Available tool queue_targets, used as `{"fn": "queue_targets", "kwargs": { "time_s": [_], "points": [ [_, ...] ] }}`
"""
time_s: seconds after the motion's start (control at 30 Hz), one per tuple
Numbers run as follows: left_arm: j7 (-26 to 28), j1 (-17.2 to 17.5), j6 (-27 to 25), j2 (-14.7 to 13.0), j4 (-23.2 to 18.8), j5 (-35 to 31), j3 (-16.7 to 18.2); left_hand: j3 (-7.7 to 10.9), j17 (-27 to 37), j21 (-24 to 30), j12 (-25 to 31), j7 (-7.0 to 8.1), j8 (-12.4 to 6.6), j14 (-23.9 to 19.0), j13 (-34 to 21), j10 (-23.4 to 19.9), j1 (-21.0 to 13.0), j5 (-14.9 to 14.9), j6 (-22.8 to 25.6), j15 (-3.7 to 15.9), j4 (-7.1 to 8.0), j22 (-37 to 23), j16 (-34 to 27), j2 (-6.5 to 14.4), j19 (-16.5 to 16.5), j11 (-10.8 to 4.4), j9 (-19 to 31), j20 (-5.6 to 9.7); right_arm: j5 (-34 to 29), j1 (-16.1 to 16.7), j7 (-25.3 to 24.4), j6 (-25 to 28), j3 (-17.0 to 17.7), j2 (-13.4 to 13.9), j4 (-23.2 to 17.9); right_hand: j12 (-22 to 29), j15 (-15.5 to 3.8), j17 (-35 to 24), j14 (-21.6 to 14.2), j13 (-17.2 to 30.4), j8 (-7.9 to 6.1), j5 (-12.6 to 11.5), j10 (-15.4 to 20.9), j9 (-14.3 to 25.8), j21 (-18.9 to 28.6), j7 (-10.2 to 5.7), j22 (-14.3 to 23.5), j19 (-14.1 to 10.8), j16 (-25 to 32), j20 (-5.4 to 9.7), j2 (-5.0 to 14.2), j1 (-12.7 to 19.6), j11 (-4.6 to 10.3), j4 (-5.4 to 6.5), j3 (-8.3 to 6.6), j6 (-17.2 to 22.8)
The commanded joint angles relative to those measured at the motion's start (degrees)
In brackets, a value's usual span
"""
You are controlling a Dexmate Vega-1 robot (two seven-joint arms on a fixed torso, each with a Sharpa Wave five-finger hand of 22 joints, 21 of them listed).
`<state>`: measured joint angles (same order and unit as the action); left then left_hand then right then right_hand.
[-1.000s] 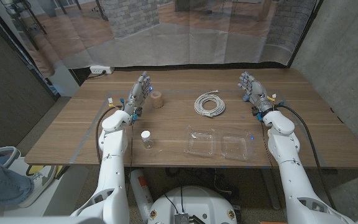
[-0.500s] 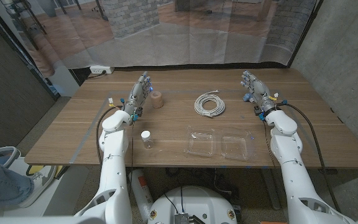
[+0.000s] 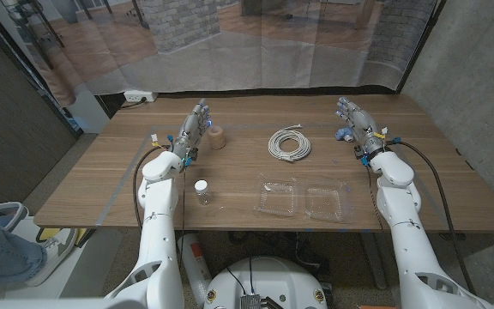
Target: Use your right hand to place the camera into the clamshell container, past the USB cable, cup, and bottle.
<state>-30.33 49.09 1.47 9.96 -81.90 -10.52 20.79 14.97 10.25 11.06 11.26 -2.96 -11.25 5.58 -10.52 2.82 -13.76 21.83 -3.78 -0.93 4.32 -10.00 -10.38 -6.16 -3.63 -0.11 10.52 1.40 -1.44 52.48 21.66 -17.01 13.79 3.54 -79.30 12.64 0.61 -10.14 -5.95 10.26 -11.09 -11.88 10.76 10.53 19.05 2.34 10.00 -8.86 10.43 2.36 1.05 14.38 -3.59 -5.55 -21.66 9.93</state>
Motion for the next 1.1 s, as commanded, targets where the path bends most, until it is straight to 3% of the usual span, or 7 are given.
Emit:
{"fn": "queue_targets", "kwargs": {
  "time_s": [0.03, 1.1],
  "points": [
    [0.1, -0.1, -0.2, 0.1, -0.1, -0.6, -0.2, 0.03, 0.1, 0.2, 0.4, 0.04, -0.22, 0.3, -0.2, 0.2, -0.7, 0.3, 0.1, -0.06, -0.16, -0.3, -0.3, -0.1, -0.4, -0.22, 0.2, -0.29, -1.9, -0.2, -1.3, -2.3, 0.1, 0.5, 0.5, -0.1, -0.4, -0.1, -0.2, 0.2, -0.17, -0.1, -0.1, 0.2, -0.1, -0.2, 0.3, -0.3, 0.2, 1.63, 0.41, 0.6, 0.26, -0.34, -0.05, 0.2],
    [0.0, 1.6, -2.5, 0.4, -4.0, -1.6, -0.3, -0.24, 0.2, 0.2, 0.4, 0.12, -0.17, 0.4, -0.2, 0.1, -1.2, 0.4, 0.2, -0.11, -0.32, -0.3, -0.3, 0.3, -0.6, -0.1, 0.2, -0.56, -9.5, -0.8, -6.7, -9.2, -0.9, 3.3, 2.8, -0.3, -0.58, 0.0, 0.0, 0.3, -0.19, -0.1, -0.2, 0.3, -1.1, -0.65, 0.3, 0.3, 0.1, 1.54, 0.14, 1.4, 0.64, -1.2, 0.04, 0.4]
  ]
}}
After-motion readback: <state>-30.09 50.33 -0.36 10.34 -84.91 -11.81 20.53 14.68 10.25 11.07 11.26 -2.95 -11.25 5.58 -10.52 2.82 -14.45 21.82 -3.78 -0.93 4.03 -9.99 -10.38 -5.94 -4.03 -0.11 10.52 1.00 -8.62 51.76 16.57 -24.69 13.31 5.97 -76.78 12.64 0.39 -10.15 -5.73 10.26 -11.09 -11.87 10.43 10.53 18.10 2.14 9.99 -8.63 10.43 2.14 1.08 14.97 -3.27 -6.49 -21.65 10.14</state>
